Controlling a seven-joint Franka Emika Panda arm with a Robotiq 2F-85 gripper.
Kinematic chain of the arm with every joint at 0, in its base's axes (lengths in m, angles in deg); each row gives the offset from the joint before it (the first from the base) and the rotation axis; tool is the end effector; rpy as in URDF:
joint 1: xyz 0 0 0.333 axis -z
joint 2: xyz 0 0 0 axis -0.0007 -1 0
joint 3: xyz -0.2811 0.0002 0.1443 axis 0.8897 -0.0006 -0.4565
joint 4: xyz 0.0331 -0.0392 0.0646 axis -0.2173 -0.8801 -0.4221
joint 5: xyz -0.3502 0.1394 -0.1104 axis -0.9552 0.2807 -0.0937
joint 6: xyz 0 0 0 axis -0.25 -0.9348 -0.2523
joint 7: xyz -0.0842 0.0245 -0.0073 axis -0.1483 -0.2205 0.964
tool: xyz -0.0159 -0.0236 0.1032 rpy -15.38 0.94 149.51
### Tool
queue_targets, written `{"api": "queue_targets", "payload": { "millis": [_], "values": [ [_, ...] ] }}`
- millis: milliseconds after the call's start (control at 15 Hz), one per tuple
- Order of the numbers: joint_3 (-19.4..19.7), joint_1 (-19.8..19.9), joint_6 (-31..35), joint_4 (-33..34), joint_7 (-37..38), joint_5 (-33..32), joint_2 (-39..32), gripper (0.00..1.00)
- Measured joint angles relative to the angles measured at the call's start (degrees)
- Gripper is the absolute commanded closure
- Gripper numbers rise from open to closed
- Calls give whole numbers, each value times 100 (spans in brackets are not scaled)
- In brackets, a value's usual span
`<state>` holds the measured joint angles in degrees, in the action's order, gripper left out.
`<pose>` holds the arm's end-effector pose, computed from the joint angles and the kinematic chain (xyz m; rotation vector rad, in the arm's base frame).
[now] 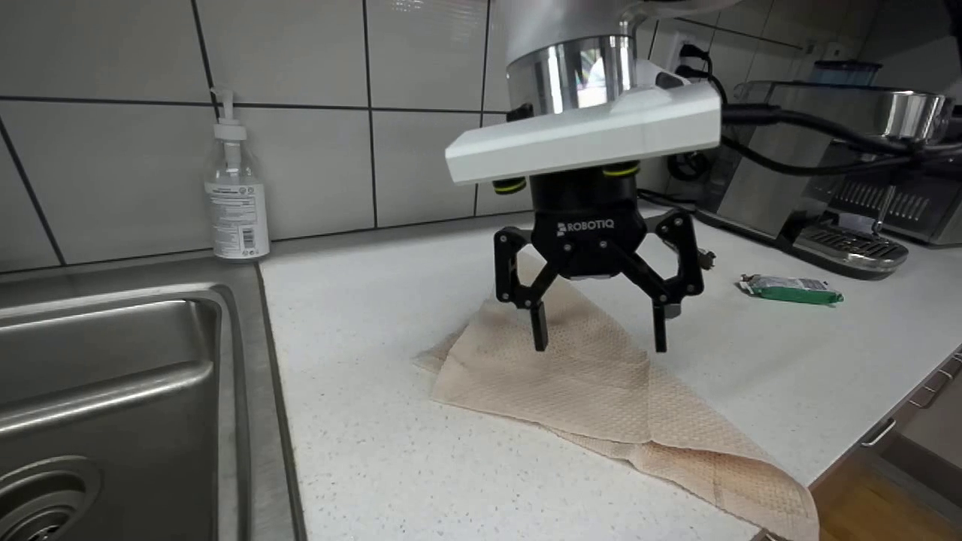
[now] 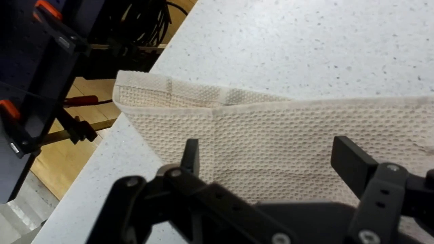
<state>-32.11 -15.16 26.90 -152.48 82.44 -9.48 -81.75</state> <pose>0.5279 0.1812 0.2613 2.6498 -1.2168 -0.3884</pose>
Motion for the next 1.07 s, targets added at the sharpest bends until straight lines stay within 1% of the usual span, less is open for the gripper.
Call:
{"api": "queue_targets", "payload": {
  "millis": [467, 1067],
  "values": [
    [0, 157, 1, -894, -754, 114, 589, 0],
    [0, 333, 80, -1902, -1380, 317, 1179, 0]
  ]
}}
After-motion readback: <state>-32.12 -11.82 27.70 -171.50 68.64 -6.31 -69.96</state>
